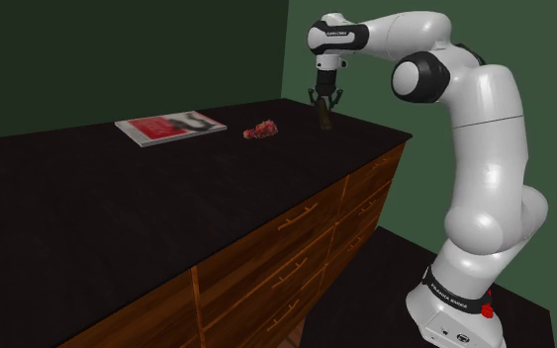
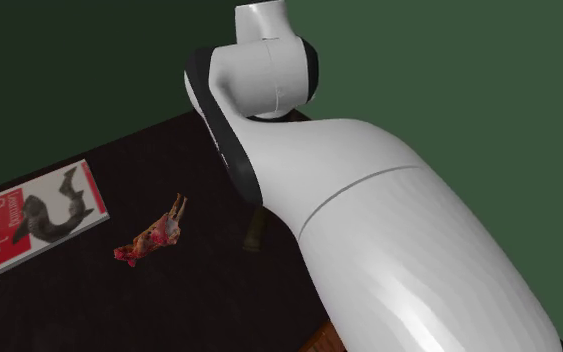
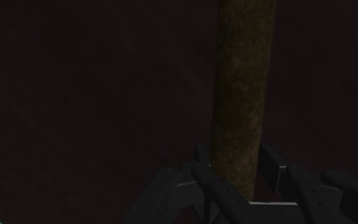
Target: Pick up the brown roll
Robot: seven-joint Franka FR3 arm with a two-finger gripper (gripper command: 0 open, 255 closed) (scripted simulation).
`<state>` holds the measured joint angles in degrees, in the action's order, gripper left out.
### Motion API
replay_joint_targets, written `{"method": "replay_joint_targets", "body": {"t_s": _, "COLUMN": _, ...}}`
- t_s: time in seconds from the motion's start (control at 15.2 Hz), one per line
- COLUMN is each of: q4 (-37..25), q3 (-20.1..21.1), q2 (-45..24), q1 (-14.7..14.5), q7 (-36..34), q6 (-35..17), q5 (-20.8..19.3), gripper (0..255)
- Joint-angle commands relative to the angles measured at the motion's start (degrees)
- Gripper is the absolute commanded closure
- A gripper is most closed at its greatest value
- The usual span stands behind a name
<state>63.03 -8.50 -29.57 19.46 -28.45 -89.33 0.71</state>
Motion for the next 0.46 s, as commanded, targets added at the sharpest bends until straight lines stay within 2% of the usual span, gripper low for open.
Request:
{"method": "replay_joint_targets", "body": {"t_s": 0.0, "q4": -2.6, "q3": 0.0, "q2": -0.6, "q1": 0.2, "q7": 0.2, "q6": 2.0, "q5": 0.1, "gripper": 255}}
{"method": "replay_joint_targets", "body": {"t_s": 0.26, "q4": -8.6, "q3": 0.0, "q2": -2.3, "q1": 0.6, "q7": 0.3, "q6": 6.2, "q5": 0.3, "gripper": 255}}
{"method": "replay_joint_targets", "body": {"t_s": 0.4, "q4": -8.8, "q3": 0.0, "q2": -2.4, "q1": 0.6, "q7": 0.3, "q6": 6.4, "q5": 0.3, "gripper": 255}}
